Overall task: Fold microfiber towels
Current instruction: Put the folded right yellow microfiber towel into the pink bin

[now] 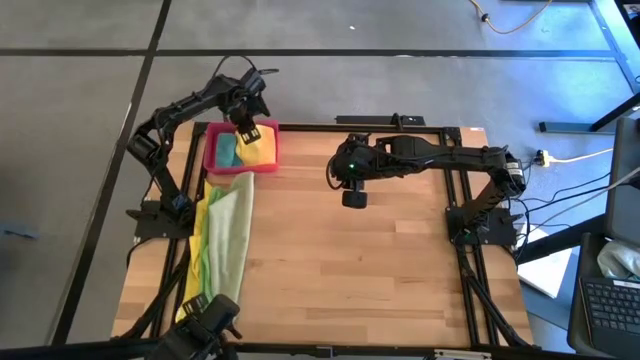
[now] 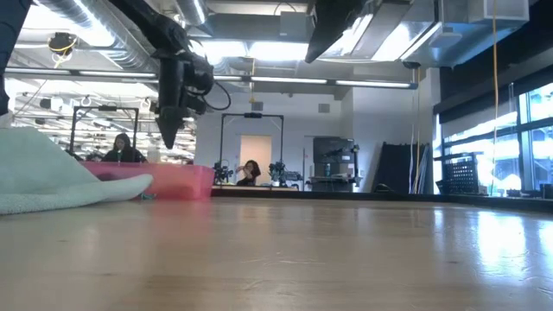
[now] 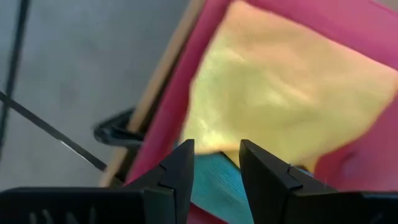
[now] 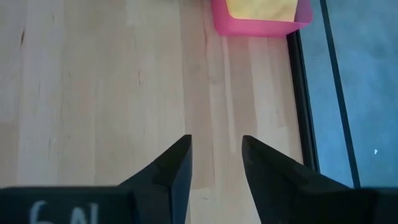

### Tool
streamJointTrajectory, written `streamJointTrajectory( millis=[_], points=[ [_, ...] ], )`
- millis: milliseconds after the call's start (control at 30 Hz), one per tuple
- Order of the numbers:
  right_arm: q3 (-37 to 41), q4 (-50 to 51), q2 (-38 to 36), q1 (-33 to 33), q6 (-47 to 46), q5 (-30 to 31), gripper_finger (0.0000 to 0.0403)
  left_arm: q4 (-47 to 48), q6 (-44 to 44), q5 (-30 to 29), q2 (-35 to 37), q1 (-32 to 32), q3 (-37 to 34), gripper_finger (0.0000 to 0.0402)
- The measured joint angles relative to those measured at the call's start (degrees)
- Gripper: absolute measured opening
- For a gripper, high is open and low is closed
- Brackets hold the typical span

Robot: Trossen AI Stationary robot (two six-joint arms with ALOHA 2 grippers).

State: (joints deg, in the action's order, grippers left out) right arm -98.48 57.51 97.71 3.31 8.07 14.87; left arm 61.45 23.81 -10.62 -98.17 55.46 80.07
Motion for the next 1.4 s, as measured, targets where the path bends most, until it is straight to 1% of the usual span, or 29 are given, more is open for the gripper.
streamJointTrajectory(
  millis=[67,200,300,400,467,533,567,667,733,833,900,1033,1133,1300,1400],
  points=[
    [0.0,0.54,0.0,0.0,0.33,0.0,0.0143,2.23,-2.36,1.65,0.0,0.02,-0.02,0.0117],
    [0.0,0.3,0.0,0.06,1.69,-0.04,0.0143,4.63,-7.1,1.84,0.06,-0.69,-0.02,0.0117],
    [0.0,-0.13,0.0,0.96,1.63,-3.59,0.0143,4.82,-10.72,2.76,1.38,-1.78,-0.04,0.0116],
    [0.0,-0.89,0.0,2.3,1.2,-6.81,0.0143,1.33,-13.46,8.38,2.82,-3.7,-0.02,0.0116],
    [0.01,-2.01,0.0,3.15,1.24,-7.1,0.0143,-1.77,-14.25,12.49,3.19,-5.38,-0.02,0.0116],
    [0.01,-3.74,0.0,4.03,1.39,-7.24,0.0143,-3.57,-12.41,14.17,2.91,-6.64,-0.02,0.0116],
    [0.0,-4.61,0.0,4.5,1.36,-7.36,0.0143,-4.4,-10.65,13.99,2.54,-7.0,-0.1,0.0116],
    [0.0,-5.68,-0.04,5.83,1.13,-7.46,0.0143,-7.72,-6.44,10.63,1.68,-6.94,-1.82,0.0116],
    [0.02,-5.59,-0.04,6.62,0.63,-7.45,0.0143,-9.93,-5.01,10.64,1.75,-5.83,-3.52,0.0116],
    [0.0,-5.15,-0.04,7.74,-1.31,-7.45,0.0143,-12.64,-4.79,13.33,1.75,-3.33,-6.6,0.0116],
    [0.02,-5.13,-0.04,8.38,-2.28,-7.48,0.0143,-13.71,-4.79,14.06,1.71,-2.01,-8.01,0.0116],
    [0.02,-5.53,-0.04,9.12,-4.86,-7.48,0.0143,-16.44,-4.76,13.11,1.7,-0.22,-9.91,0.0116],
    [0.0,-5.75,-0.09,9.29,-5.1,-7.48,0.0143,-19.61,-5.16,12.85,1.7,1.25,-12.13,0.0116],
    [0.02,-7.07,-0.03,9.27,-5.48,-7.48,0.0143,-20.25,-8.11,12.61,1.7,3.18,-14.59,0.0116],
    [0.02,-7.22,0.07,9.29,-5.17,-7.48,0.0143,-20.81,-8.26,11.63,1.7,3.91,-15.19,0.0116]
  ],
)
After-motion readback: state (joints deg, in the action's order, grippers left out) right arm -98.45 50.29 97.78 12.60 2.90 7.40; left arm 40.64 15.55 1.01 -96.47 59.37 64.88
